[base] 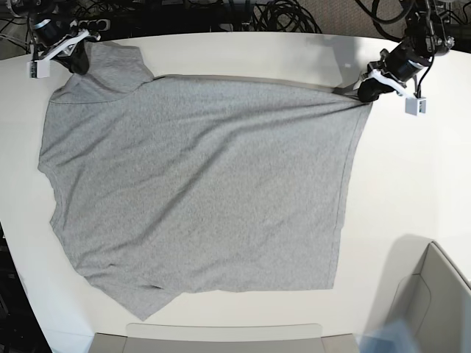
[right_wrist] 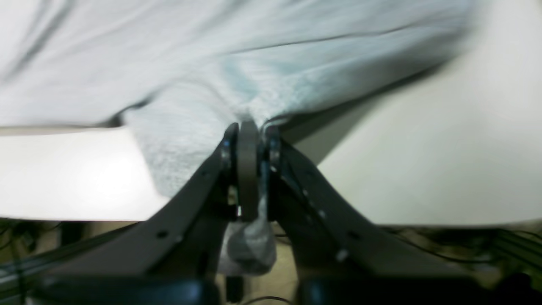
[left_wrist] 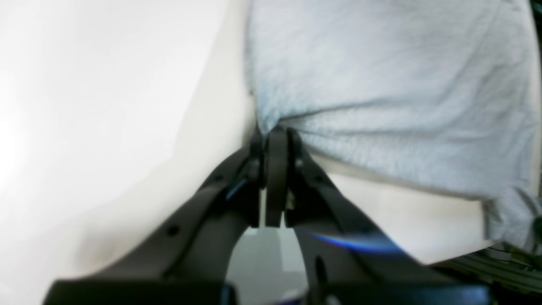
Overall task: Fold the T-shirt properly
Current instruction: 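Pull both grippers toward the hem, folding the shoulder edge over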
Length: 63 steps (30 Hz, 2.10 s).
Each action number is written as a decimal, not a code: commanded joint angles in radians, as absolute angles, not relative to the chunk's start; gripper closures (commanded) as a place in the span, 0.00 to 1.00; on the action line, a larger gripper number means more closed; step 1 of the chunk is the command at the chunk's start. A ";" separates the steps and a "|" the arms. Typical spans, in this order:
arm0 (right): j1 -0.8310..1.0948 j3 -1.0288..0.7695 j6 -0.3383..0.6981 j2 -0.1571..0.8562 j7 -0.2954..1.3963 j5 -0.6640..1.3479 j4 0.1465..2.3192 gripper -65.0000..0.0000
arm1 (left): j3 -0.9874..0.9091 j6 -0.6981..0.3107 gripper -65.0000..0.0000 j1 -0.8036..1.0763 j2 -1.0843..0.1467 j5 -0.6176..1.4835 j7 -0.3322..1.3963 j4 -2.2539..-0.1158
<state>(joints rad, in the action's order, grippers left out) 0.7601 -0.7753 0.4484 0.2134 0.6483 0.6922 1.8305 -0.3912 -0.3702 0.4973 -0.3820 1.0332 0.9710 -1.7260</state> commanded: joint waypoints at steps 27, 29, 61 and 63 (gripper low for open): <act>0.808 -0.894 0.455 0.199 0.633 0.708 1.937 1.00 | -0.539 -0.375 1.00 0.584 -0.400 1.053 1.003 -1.750; 0.782 -0.889 0.455 0.213 0.634 0.708 1.937 1.00 | -0.539 -0.375 1.00 0.565 -0.400 1.053 1.003 -1.750; 0.314 -0.671 0.455 0.355 0.753 0.437 1.788 1.00 | -0.297 -0.372 1.00 0.056 -0.378 0.622 1.115 -1.695; 0.286 -0.648 0.455 0.371 0.751 0.437 1.762 1.00 | -0.286 -0.372 1.00 0.027 -0.372 0.613 1.115 -1.667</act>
